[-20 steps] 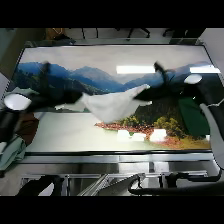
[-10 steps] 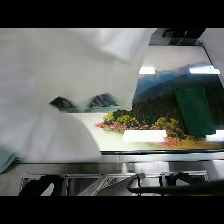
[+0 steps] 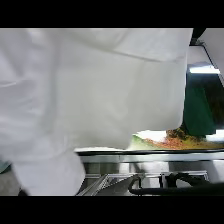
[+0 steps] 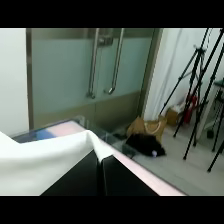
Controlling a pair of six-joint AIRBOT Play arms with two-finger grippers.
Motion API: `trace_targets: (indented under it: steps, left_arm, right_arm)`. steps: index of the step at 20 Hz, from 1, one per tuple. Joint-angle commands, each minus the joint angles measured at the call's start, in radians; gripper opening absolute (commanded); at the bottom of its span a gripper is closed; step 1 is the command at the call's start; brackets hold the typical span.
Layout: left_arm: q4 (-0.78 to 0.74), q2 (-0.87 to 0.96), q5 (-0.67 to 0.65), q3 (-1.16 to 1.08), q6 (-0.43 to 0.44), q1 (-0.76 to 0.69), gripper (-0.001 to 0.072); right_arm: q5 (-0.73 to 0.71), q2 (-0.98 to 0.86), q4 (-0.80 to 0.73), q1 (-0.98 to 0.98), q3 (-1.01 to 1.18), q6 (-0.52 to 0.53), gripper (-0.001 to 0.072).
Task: Fold the shirts.
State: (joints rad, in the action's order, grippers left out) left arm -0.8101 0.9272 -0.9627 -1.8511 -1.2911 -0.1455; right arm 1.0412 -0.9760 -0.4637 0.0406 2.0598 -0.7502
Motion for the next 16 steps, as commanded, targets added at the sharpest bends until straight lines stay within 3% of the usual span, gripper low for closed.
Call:
trace_targets:
  steps: [1, 5, 10, 11, 12, 13, 14, 16]
  left_arm:
    - [-0.079, 0.14, -0.048, 0.128, 0.0, 0.001, 0.0011]
    - [-0.188, 0.393, -0.043, 0.282, 0.0, 0.025, 0.0012]
    - [-0.181, 0.729, 0.021, 0.387, 0.001, 0.131, 0.0013]
    - [-0.172, 0.772, 0.034, 0.385, 0.001, 0.152, 0.0012]
    - [-0.133, 0.801, 0.051, 0.385, 0.001, 0.172, 0.0028]
    - [-0.077, 0.821, 0.058, 0.385, 0.009, 0.192, 0.0281]
    - [-0.025, 0.827, 0.056, 0.385, 0.018, 0.211, 0.0701]
    - [0.02, 0.82, 0.005, 0.364, 0.043, 0.254, 0.0679]
  right_arm:
    - [0.022, -0.163, -0.005, -0.001, -0.103, -0.003, 0.0014]
    - [0.064, -0.475, -0.005, -0.014, -0.113, -0.037, 0.0014]
    - [0.075, -0.831, -0.005, -0.055, -0.113, -0.128, 0.0017]
    - [0.075, -0.868, -0.004, -0.063, -0.113, -0.142, 0.0052]
    - [0.075, -0.889, -0.004, -0.066, -0.113, -0.145, 0.0203]
    - [0.079, -0.893, -0.004, -0.066, -0.113, -0.145, 0.0293]
    - [0.089, -0.883, -0.005, -0.063, -0.112, -0.145, 0.0302]
    - [0.146, -0.831, -0.005, -0.036, -0.112, -0.182, 0.0302]
